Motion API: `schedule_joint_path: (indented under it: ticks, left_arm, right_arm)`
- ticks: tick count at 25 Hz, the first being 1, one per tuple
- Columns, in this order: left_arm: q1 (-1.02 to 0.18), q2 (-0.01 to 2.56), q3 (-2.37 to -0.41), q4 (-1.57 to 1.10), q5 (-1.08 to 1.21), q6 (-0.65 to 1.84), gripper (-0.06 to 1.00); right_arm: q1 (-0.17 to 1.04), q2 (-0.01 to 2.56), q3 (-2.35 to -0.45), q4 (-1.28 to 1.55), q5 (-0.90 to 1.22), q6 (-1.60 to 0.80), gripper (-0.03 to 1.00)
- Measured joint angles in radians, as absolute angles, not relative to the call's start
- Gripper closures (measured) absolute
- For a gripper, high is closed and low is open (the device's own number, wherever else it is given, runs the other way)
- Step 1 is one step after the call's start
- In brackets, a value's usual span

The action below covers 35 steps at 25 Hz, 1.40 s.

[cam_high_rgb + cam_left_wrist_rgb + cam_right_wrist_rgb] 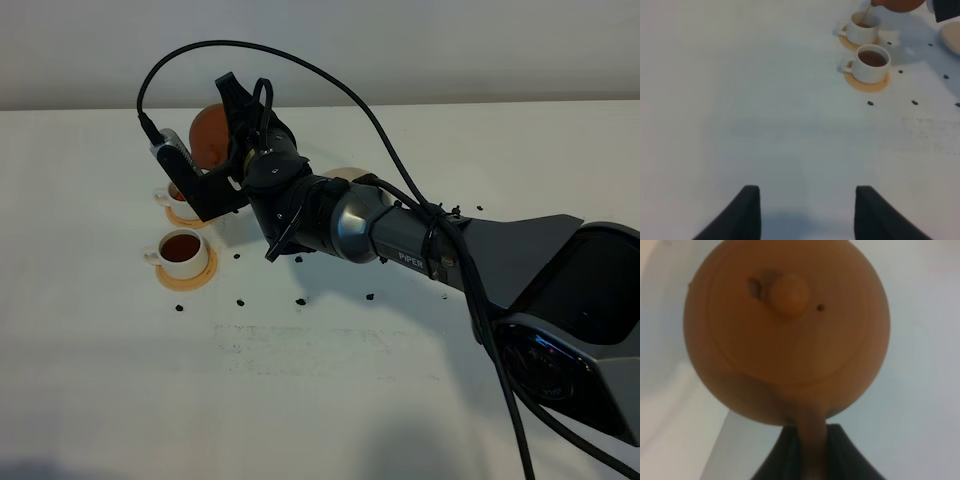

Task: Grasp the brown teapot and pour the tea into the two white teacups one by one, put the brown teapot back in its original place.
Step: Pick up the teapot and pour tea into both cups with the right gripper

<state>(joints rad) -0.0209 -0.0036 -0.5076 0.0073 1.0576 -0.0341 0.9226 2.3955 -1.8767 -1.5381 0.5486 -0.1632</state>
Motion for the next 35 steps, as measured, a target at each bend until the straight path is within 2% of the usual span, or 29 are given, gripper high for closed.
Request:
schedule_joint_path:
  ticks: [35]
  left_arm:
    - [-0.021, -0.004, -0.508, 0.007, 1.058, -0.034, 0.5]
  right_arm:
    - [0.923, 2.395, -1.877, -1.644, 0.548, -0.186, 0.88]
